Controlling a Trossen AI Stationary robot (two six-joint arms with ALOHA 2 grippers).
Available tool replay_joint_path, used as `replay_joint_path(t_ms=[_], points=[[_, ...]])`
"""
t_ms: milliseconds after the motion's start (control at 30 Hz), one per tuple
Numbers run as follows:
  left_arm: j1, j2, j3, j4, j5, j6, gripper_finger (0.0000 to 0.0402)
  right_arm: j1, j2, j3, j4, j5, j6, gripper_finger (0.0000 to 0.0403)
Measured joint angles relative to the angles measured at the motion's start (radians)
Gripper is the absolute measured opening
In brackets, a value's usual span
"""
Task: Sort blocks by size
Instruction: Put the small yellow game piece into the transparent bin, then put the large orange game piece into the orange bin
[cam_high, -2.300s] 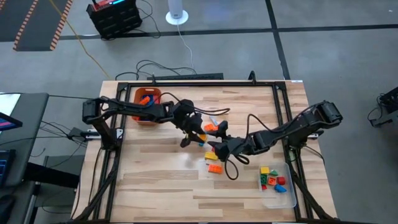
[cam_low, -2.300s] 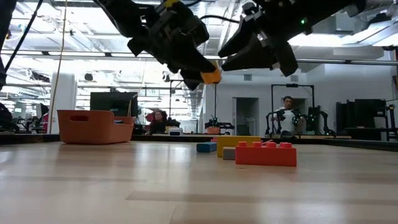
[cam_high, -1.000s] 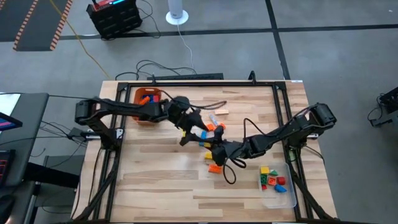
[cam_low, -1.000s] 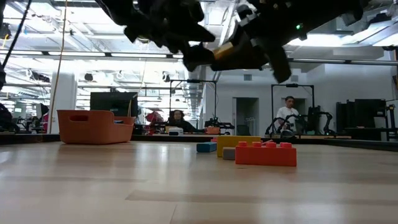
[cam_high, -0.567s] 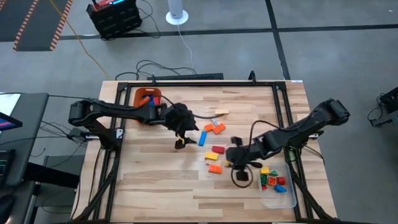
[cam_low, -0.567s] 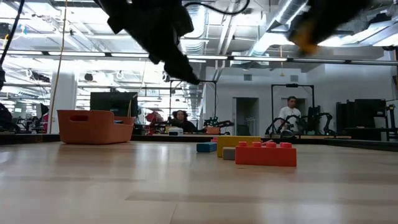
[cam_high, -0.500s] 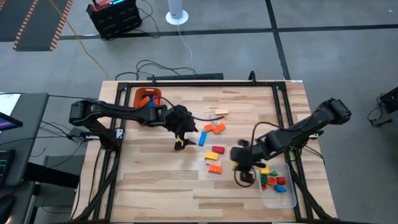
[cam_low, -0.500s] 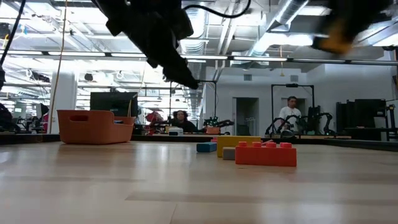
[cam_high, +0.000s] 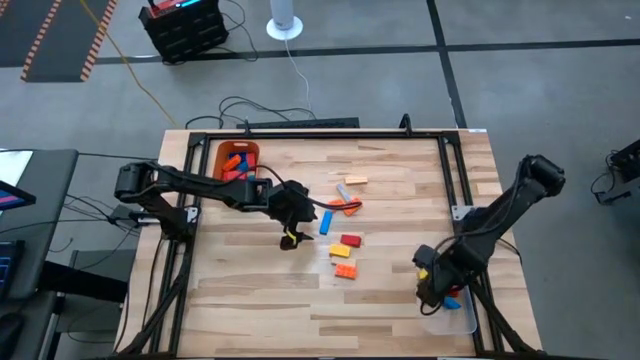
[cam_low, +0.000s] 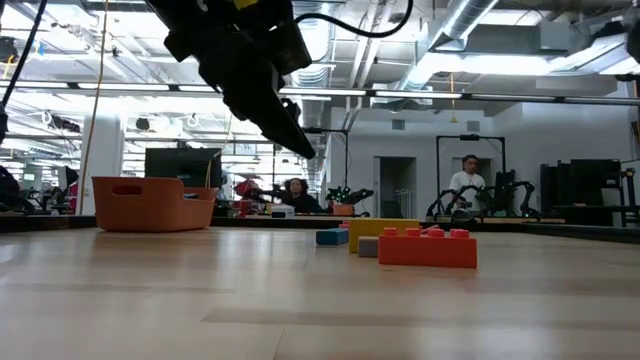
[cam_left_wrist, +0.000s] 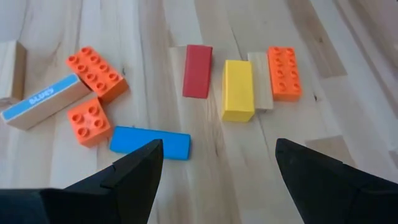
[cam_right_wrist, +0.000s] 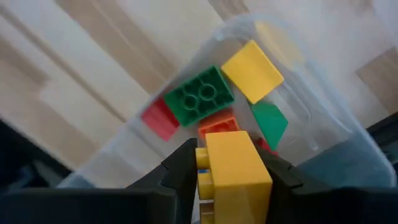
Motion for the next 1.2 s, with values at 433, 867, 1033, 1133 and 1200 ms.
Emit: replay_joint_path(t_ms=[433, 867, 1033, 1133, 1200], points=[[-0.025, 0.001, 0.000, 0.000, 0.033, 0.003, 0.0304, -0.064, 0.020, 0.076, 0.010, -0.215, 0.016, 0.0221], [-0.245, 0.221, 0.005, 0.384, -0.090, -0.023, 0.0304, -0.214, 0.023, 0.191, -0.005, 0.443, -0.387, 0.0193], [-0.273, 0.292, 0.014, 0.495, -0.112, -0.057, 0.0293, -0.224, 0.023, 0.191, -0.005, 0.480, -0.439, 0.0192], [-0.274, 0.334, 0.014, 0.546, -0.115, -0.067, 0.0286, -0.232, 0.023, 0.191, -0.005, 0.500, -0.451, 0.0192], [-0.274, 0.357, 0.017, 0.566, -0.115, -0.078, 0.0282, -0.236, 0.023, 0.191, -0.005, 0.503, -0.451, 0.0192]])
